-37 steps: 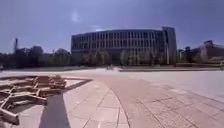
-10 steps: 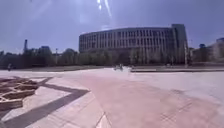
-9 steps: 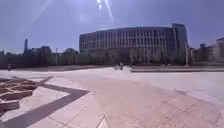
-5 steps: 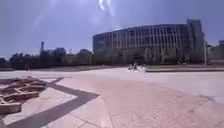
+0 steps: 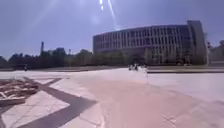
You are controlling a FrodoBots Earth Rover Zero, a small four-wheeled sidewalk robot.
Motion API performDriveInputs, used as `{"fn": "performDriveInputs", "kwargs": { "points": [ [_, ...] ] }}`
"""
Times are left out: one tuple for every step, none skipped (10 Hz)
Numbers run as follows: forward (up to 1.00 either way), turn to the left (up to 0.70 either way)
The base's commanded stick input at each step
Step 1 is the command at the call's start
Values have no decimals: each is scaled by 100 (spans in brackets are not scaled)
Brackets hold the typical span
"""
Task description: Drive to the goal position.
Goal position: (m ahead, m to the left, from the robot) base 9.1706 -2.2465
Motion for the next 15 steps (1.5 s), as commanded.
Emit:
{"fn": "performDriveInputs", "kwargs": {
  "points": [
    [76, 0],
    [76, 0],
    [76, 0],
    [76, 0],
    [76, 0],
    [76, 0],
    [76, 0],
    [76, 0],
    [76, 0],
    [76, 0],
    [76, 0],
    [76, 0],
    [76, 0],
    [76, 0],
    [76, 0]
  ]
}}
